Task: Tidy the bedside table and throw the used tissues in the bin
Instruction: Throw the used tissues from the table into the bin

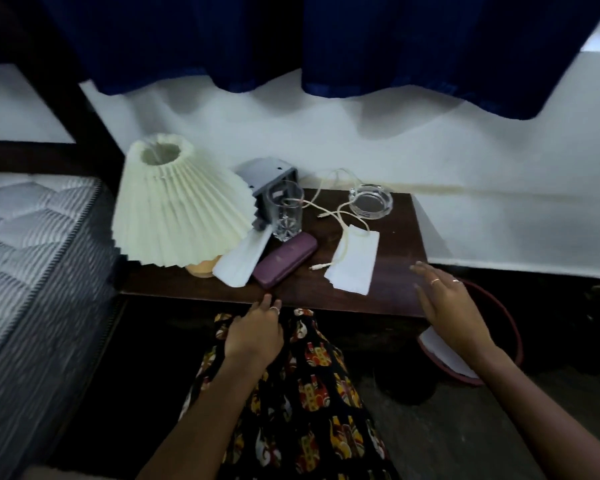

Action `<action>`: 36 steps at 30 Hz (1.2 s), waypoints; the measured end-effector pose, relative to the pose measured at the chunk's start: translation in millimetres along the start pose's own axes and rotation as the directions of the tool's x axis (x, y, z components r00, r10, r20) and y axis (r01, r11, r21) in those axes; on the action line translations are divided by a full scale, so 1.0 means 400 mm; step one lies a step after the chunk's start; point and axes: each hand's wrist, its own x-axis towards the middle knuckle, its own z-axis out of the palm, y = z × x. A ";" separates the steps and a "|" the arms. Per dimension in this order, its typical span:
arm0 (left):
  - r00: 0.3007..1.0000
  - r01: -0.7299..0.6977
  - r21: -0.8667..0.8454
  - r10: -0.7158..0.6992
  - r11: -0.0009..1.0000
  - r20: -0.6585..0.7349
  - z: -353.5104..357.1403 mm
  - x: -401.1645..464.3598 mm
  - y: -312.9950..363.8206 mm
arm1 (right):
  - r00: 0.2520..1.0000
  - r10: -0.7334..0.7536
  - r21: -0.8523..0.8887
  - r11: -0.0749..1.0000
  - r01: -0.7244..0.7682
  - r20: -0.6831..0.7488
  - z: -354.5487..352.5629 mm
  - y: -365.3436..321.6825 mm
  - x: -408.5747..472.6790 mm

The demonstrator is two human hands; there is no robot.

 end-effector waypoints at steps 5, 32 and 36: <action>1.000 0.017 0.019 -0.017 1.000 -0.014 0.000 -0.024 -0.046 | 0.973 -0.215 0.084 0.972 0.221 -0.079 -0.006 -0.233 0.104; 0.846 0.242 -0.628 -0.478 0.740 -0.237 0.067 0.001 -0.427 | 0.732 -0.504 0.053 0.838 0.543 0.459 0.059 -1.165 0.799; 0.821 0.225 -0.634 -0.495 0.740 -0.286 0.073 0.054 -0.443 | 0.479 -0.223 -0.005 0.903 0.429 0.849 0.161 -1.118 0.967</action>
